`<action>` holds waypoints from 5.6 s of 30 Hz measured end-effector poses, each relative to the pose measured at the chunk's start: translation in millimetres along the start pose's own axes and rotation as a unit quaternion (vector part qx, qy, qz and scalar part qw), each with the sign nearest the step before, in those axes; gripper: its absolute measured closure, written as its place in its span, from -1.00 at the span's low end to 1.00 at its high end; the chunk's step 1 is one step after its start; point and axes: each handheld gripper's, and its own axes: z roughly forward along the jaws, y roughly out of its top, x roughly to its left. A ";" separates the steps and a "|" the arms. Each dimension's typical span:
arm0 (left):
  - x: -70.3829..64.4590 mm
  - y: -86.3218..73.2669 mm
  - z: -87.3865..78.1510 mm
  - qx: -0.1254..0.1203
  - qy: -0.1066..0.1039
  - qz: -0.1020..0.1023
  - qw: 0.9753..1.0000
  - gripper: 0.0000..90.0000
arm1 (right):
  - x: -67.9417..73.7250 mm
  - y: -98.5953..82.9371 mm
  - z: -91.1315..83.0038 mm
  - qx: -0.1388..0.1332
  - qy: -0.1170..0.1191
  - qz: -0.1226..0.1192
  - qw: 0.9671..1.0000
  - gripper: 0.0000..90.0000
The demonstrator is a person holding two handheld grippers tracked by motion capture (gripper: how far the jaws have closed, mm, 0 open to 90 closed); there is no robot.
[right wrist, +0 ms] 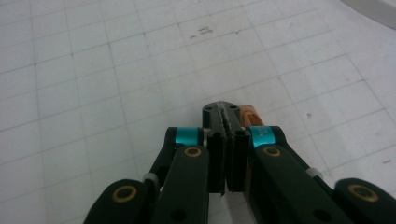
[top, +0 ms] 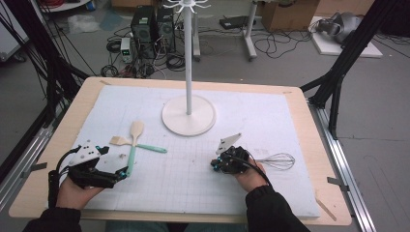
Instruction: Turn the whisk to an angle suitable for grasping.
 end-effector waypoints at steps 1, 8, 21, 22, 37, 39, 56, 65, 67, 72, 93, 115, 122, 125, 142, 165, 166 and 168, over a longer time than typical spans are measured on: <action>0.0 0.0 0.0 0.000 0.000 0.000 1.000 -0.94 | -0.6 0.0 -0.1 0.002 0.000 0.002 1.000 0.98; -0.1 0.1 0.2 -0.002 0.000 -0.002 1.000 -0.94 | -4.6 7.9 -0.8 0.009 -0.002 -0.001 1.000 0.98; 0.1 0.3 0.0 -0.002 0.000 -0.002 1.000 -0.94 | -12.5 19.1 1.7 0.019 -0.004 -0.002 1.000 0.98; 0.1 0.3 0.0 -0.002 0.000 -0.002 1.000 -0.94 | -12.8 19.5 2.6 0.020 -0.003 -0.003 1.000 0.98; 0.8 0.0 -0.8 -0.002 -0.001 -0.001 1.000 -0.94 | -20.6 13.8 -20.7 -0.013 0.014 0.006 1.000 0.54; 0.6 0.2 -0.9 -0.004 0.000 -0.003 1.000 -0.94 | -22.9 11.9 -28.7 -0.020 0.010 0.005 1.000 0.49; 0.4 0.0 0.1 -0.001 0.000 -0.002 1.000 -0.94 | -43.9 -28.2 -63.7 0.019 -0.012 0.008 1.000 0.24; 0.4 -0.1 0.4 -0.001 -0.001 -0.003 1.000 -0.94 | -47.5 -35.8 -56.0 0.054 -0.006 -0.014 0.998 0.24; 0.3 0.0 0.2 -0.001 -0.001 -0.002 1.000 -0.94 | -48.4 -36.9 -52.9 0.061 -0.006 -0.022 0.998 0.26; 0.8 0.0 -0.2 0.000 0.000 -0.001 1.000 -0.94 | -49.9 -39.3 -48.6 0.078 -0.007 -0.024 0.997 0.30; 0.5 0.0 0.2 -0.001 -0.001 -0.002 1.000 -0.94 | -50.4 -40.7 -47.7 0.087 0.010 -0.043 0.995 0.54; 0.2 0.6 0.2 0.001 0.000 0.001 1.000 -0.94 | -34.0 -25.5 -66.1 0.047 0.023 -0.066 0.996 0.56; -0.1 0.7 0.3 -0.003 0.000 -0.001 1.000 -0.94 | -28.9 -10.7 -78.5 0.013 0.024 -0.071 0.997 0.56; -0.2 0.8 0.2 -0.003 0.000 -0.001 1.000 -0.94 | -27.0 -4.9 -82.0 -0.007 0.032 -0.073 0.997 0.56; -0.6 1.1 0.3 -0.004 0.001 0.000 1.000 -0.94 | -19.3 21.1 -103.1 -0.110 0.045 -0.067 0.991 0.56; -8.7 9.3 0.7 -0.011 -0.017 0.019 1.000 -0.90 | -12.1 36.0 -96.0 -0.168 0.076 -0.059 0.981 0.56; -10.4 11.1 1.1 -0.011 -0.021 0.022 0.999 -0.90 | -12.1 36.9 -94.8 -0.171 0.079 -0.061 0.980 0.56; -12.5 13.9 1.6 -0.012 -0.027 0.028 0.999 -0.90 | -11.7 38.7 -93.0 -0.171 0.080 -0.062 0.980 0.56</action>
